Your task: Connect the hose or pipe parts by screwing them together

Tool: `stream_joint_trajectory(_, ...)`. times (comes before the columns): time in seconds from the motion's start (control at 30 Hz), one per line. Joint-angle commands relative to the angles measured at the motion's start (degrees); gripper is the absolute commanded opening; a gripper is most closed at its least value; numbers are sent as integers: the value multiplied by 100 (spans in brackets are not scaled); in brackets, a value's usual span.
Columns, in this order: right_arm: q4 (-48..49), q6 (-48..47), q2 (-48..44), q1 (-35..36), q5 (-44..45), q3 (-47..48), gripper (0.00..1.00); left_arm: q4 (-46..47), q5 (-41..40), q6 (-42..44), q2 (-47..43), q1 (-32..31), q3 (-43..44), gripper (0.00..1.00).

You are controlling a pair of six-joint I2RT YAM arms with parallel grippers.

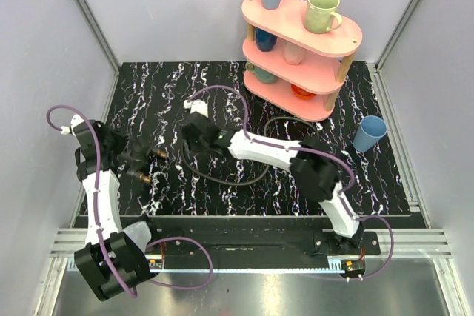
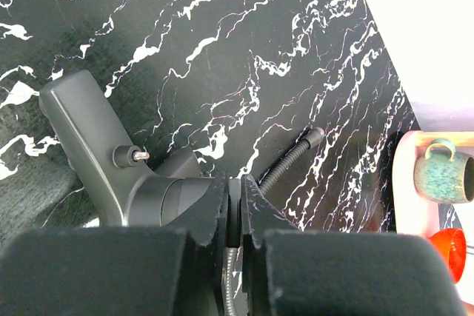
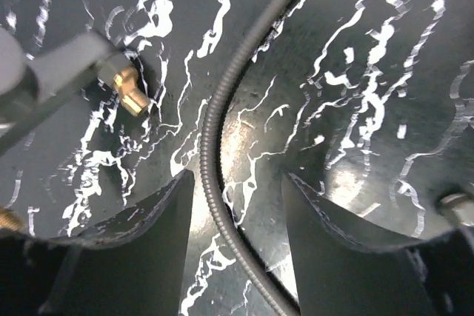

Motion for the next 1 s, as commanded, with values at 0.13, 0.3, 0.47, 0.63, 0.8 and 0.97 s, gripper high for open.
stream_joint_trajectory(0.13, -421, 176, 1498, 230, 49, 1442, 57, 1445, 161, -435, -41, 117, 78, 0)
stream_joint_trajectory(0.3, -430, 220, 1920, 344, -21, 1610, 56, 1516, 425, -550, 109, 205, 52, 0)
stream_joint_trajectory(0.47, -430, 176, 2052, 476, -30, 1654, 56, 1604, 451, -567, 47, 214, -63, 0)
stream_joint_trajectory(0.63, -421, 176, 2017, 503, -232, 1821, 56, 1490, 425, -515, 56, 232, -89, 0)
stream_joint_trajectory(0.8, -359, 212, 1903, 503, -294, 1839, 60, 1367, 364, -427, 12, 267, -37, 0)
stream_joint_trajectory(0.97, -359, 220, 1947, 520, -460, 1900, 60, 1305, 381, -427, 3, 285, -98, 0)
